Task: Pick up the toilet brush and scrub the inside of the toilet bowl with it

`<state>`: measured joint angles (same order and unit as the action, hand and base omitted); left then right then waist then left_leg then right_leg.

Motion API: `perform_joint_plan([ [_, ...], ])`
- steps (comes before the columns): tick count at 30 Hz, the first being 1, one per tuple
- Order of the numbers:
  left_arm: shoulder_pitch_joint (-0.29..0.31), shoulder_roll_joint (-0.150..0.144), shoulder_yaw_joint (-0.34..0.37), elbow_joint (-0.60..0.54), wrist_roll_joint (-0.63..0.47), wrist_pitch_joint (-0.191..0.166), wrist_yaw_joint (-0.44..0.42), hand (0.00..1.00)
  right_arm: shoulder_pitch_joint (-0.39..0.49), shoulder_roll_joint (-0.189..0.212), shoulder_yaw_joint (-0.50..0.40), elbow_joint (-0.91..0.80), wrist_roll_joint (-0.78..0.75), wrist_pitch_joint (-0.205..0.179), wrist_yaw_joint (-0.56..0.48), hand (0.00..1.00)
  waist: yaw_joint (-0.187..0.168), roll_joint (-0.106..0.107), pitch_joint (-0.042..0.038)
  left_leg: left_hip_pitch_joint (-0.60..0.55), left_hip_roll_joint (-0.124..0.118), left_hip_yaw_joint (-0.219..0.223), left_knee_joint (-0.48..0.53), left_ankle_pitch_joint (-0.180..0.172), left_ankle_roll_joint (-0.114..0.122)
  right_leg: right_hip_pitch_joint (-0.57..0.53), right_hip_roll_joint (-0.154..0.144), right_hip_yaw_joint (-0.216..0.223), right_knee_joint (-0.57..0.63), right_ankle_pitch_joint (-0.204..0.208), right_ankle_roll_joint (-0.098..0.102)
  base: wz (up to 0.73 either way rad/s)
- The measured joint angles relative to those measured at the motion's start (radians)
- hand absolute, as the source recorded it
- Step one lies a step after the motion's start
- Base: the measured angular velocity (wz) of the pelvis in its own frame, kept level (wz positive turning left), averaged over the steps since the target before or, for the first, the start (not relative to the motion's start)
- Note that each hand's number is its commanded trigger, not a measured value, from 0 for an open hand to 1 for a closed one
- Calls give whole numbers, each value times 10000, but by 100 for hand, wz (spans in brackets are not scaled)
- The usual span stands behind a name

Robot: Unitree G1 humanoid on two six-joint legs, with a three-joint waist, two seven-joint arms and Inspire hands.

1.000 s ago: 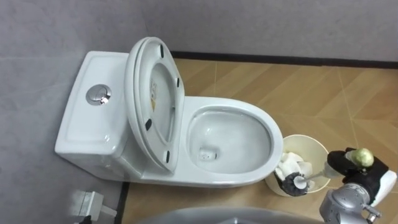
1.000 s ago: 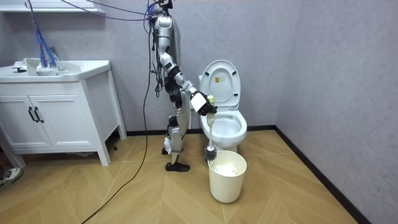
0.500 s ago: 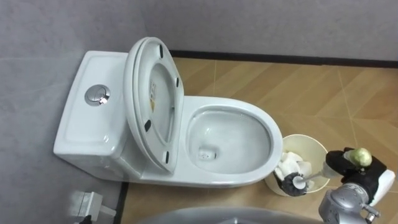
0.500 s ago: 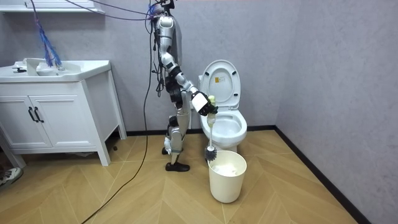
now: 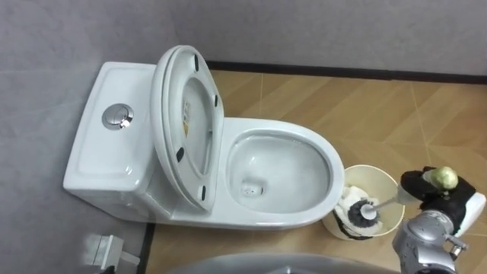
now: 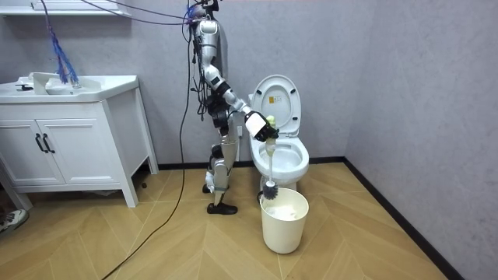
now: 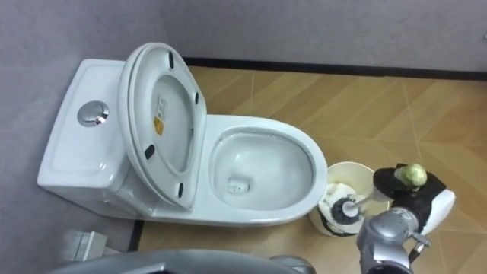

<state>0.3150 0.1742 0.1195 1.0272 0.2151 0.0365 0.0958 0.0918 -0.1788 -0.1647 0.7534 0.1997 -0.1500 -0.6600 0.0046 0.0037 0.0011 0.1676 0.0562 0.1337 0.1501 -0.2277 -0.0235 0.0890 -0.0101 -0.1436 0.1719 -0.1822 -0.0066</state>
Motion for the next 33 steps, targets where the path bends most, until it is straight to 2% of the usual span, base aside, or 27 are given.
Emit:
perform_joint_plan([
  [2, 8, 3, 0, 0, 146, 0, -22, 0, -64, -174, -26, -154, 1, -14, -69, 100, 36, -15, 9, 1, 1, 0, 0, 0, 0, 38, 0, -29, -9, 0, 0, 4],
  [8, 47, 12, -2, -1, 168, 2, -153, 0, -239, -208, -54, -175, 1, -18, -158, 100, 56, -71, 24, 17, 2, -3, 2, 0, 0, 91, -6, -73, -40, 0, 0, 2],
  [9, 46, 14, -2, -1, 169, 2, -153, 0, -239, -208, -54, -175, 1, -17, -158, 90, 56, -71, 25, 17, 2, -4, 3, 0, 0, 92, -6, -71, -43, 0, 0, 0],
  [10, 40, 18, -2, -1, 174, 2, -156, 0, -237, -208, -54, -175, 3, -17, -158, 0, 53, -76, 28, 17, 2, -4, 3, 0, 0, 92, -6, -69, -46, 0, 0, 0],
  [22, 48, 24, -4, -5, 334, 4, -352, 0, -236, -212, -47, -157, 288, -17, -152, 0, 47, -114, 31, 1, 2, -33, 3, 0, 0, 99, -5, -79, -52, -1, 0, 0],
  [33, 88, 24, -8, -67, 339, 6, -360, 0, -141, -214, 167, 331, 782, -5, 1158, 0, 48, -144, 17, 27, 1, -7, 22, 0, 0, 96, -6, -39, -30, -2, 0, 0],
])
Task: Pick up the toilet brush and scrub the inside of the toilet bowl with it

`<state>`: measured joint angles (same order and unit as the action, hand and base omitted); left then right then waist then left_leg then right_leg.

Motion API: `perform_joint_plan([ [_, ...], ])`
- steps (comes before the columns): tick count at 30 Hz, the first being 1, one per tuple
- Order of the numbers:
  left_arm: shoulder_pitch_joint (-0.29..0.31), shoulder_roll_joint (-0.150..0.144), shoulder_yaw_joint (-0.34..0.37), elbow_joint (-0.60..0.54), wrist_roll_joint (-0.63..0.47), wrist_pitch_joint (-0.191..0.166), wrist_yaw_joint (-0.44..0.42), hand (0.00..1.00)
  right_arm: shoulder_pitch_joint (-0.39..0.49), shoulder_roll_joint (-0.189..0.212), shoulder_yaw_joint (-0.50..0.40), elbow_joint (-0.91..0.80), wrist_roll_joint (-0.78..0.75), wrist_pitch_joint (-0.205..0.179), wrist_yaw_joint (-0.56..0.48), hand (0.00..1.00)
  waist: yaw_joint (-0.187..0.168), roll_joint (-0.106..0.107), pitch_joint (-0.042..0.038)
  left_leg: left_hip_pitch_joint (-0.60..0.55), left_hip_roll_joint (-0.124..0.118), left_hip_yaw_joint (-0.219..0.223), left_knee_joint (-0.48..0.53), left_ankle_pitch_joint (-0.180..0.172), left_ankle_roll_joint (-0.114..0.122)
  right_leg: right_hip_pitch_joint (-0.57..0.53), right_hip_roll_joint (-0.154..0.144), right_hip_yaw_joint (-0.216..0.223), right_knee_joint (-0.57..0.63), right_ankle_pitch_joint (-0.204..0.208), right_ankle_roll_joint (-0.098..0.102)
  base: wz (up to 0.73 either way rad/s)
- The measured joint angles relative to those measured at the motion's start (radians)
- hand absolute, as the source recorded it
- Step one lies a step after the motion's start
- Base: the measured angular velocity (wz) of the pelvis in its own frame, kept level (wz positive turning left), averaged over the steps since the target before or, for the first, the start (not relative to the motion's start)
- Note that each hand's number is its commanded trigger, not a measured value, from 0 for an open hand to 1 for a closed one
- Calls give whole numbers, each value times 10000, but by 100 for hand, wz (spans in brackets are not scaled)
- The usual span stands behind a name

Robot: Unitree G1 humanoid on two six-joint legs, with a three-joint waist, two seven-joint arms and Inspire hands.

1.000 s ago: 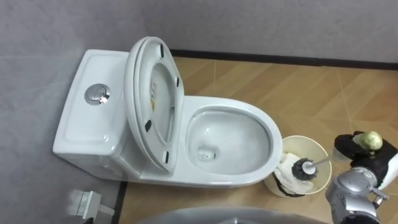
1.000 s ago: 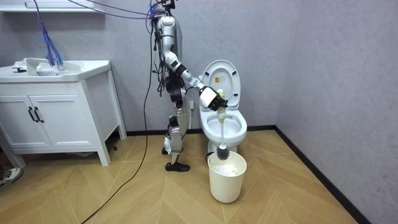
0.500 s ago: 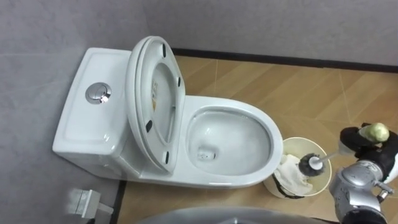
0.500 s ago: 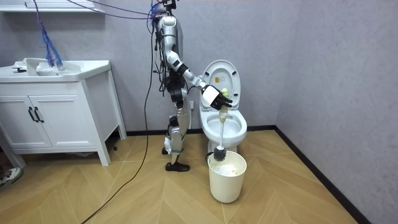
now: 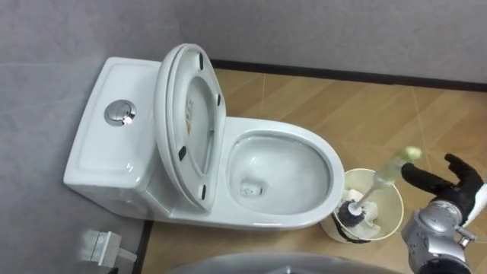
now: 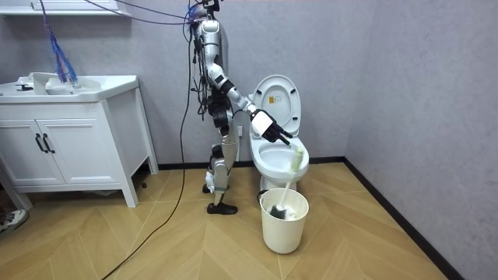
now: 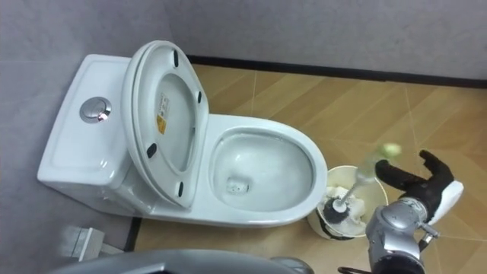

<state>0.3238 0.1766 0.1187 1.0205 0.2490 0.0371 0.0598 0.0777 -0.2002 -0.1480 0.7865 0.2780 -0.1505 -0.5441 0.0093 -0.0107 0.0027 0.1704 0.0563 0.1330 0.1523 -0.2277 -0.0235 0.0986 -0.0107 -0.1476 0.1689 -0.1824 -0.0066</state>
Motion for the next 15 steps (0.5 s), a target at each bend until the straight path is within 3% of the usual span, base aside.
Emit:
perform_joint_plan([
  [8, 1, 0, 1, 37, 0, -10, 5, 0, 28, 22, 315, 1047, -90, 114, 936, 0, 28, 7, -4, -3, -3, -35, 0, 0, 0, 49, -14, 1, -9, 0, 0, 0],
  [15, 3, -29, 0, 352, -1, 4, 35, 0, 34, 105, 314, 1938, -390, 227, 1109, 0, 26, 11, -5, 10, -3, -24, -1, 0, 0, 134, -13, -21, -6, 0, 0, 0],
])
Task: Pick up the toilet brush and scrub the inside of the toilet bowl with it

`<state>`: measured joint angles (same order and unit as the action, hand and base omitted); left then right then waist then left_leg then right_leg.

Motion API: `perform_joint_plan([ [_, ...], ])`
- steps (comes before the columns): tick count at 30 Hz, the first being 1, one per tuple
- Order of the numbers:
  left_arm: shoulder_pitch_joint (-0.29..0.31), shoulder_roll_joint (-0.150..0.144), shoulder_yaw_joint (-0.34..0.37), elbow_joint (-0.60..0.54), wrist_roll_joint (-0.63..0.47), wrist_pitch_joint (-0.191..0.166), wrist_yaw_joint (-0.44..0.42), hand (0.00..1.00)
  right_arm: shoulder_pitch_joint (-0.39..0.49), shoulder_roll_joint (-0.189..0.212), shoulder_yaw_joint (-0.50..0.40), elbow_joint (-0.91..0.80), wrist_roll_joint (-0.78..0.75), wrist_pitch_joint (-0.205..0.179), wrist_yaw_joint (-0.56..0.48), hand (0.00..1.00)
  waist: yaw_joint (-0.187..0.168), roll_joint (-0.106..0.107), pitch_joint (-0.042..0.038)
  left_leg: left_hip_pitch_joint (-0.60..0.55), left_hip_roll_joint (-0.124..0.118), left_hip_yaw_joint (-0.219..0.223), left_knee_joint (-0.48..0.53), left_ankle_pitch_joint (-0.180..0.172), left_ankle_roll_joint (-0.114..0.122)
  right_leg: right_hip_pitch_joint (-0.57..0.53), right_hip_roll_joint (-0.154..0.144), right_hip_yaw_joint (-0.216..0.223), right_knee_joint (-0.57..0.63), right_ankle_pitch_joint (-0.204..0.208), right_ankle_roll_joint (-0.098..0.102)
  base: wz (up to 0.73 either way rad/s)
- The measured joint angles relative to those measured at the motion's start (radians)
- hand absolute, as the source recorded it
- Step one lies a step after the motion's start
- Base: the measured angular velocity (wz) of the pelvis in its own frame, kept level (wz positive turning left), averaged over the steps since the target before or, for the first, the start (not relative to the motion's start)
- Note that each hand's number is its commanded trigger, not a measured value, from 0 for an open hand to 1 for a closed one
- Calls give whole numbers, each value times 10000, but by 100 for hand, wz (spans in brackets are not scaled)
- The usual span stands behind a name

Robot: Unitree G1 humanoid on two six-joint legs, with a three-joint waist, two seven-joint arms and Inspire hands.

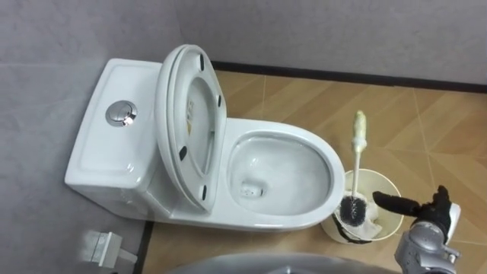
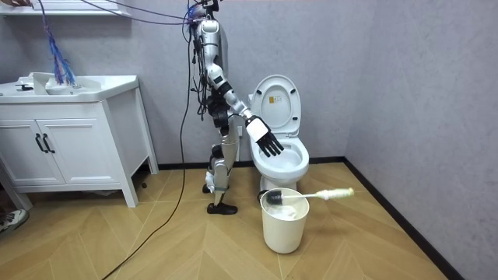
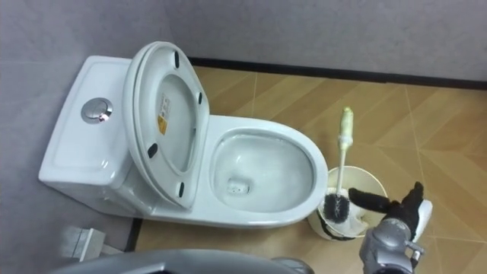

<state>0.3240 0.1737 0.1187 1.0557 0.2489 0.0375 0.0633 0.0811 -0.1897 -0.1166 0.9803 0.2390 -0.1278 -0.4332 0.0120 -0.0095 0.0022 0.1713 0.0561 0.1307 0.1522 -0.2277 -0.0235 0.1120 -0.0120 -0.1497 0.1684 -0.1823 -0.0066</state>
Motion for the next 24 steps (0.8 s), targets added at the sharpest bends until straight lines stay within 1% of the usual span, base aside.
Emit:
perform_joint_plan([
  [13, -75, -7, 3, 246, -8, 11, 0, 0, 67, 22, -7, 3, -174, 3, 6, 0, -34, -35, 0, -11, -1, 26, -1, 0, 0, -68, 4, -5, -19, -3, 4, 0],
  [16, -137, -6, 2, 246, -10, 10, 5, 0, 179, 22, 154, 16, -164, 3, 25, 0, -19, -27, 6, -5, -1, 29, 0, 0, 0, -62, 7, -2, -16, -2, 6, 0],
  [21, -279, -8, 3, 239, 9, -1, 18, 0, 342, 142, 176, 363, -235, 11, 586, 0, -39, 24, 26, -44, -1, 32, 10, -1, 0, -88, 5, -3, -37, -3, 5, 0],
  [24, -280, -8, 4, 239, 75, 78, -56, 0, 493, 168, 173, 826, -492, 220, 1219, 0, -65, 62, 4, -48, -5, 28, 7, -1, 0, -118, -8, 16, -36, -4, 5, 0],
])
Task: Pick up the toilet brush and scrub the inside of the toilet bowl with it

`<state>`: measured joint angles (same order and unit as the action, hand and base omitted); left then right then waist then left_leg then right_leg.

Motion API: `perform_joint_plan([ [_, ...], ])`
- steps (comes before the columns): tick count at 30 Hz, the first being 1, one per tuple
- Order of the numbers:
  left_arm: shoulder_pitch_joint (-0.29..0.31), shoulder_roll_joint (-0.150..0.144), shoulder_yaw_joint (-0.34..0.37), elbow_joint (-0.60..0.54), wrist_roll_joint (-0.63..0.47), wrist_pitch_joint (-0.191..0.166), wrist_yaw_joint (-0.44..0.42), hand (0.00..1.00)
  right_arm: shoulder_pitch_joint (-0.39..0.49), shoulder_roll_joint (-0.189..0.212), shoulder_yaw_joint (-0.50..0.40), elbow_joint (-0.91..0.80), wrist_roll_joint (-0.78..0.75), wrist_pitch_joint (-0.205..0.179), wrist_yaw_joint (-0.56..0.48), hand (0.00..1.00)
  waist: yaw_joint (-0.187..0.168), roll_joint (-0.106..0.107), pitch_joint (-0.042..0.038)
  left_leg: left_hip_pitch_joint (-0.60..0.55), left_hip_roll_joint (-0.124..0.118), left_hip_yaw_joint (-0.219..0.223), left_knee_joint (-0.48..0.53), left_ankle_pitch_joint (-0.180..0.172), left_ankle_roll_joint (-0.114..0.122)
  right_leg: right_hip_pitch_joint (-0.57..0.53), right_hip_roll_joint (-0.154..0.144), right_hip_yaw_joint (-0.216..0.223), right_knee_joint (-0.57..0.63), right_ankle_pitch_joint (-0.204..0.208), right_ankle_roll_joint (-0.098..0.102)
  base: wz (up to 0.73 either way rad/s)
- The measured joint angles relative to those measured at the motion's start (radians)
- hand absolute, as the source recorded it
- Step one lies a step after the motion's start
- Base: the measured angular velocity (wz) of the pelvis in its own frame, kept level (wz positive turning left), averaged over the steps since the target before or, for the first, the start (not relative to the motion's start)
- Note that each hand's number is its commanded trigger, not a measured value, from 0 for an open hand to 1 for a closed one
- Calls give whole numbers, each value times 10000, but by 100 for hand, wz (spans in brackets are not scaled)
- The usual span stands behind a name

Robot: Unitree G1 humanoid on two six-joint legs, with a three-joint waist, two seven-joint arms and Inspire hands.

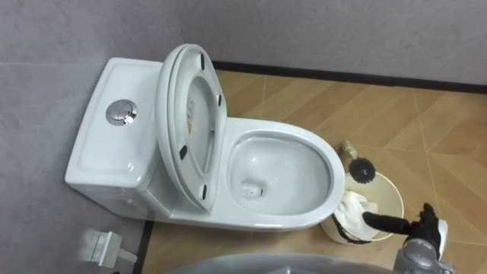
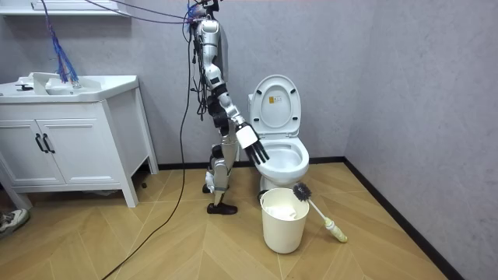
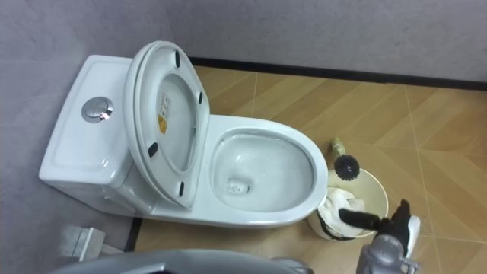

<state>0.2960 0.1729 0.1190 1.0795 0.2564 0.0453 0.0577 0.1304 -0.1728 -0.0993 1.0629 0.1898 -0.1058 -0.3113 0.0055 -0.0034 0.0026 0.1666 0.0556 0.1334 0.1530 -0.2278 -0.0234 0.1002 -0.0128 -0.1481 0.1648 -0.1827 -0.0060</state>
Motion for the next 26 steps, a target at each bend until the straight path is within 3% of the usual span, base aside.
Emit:
perform_joint_plan([
  [6, -7, -11, 1, -19, 151, 465, -46, 0, 452, 5, 209, 1010, 14, 653, 1202, 0, 37, 19, -25, 19, 1, 0, 1, 0, 0, -43, 11, 68, 31, 0, 0, -5],
  [10, -155, -48, 2, -10, 527, 957, -157, 0, 481, 23, 376, 1809, -28, 1130, 1979, 0, 3, 28, -28, 84, -9, 18, -6, 0, 0, 69, -2, 47, 31, -9, 9, 1],
  [14, -167, -51, 1, -12, 528, 1281, -220, 0, 504, 21, 590, 2312, -1055, 1664, 2460, 0, 0, 13, -15, 204, -24, 15, -10, 0, 0, 143, -17, 77, 53, -65, 28, 0],
  [19, -207, -56, 0, -47, 535, 1480, -220, 0, 546, 41, 787, 2561, -2129, 2326, 3060, 0, -9, 28, -11, 200, -11, 2, -46, -6, 4, 124, -4, 49, 90, -65, 29, 1],
  [26, -256, -168, -47, -31, 615, 1661, -281, 0, 537, 48, 795, 2548, -2989, 2839, 3865, 0, -37, 64, -19, 184, -2, -135, -176, -24, 16, 64, 0, -81, 210, -62, 23, 4],
])
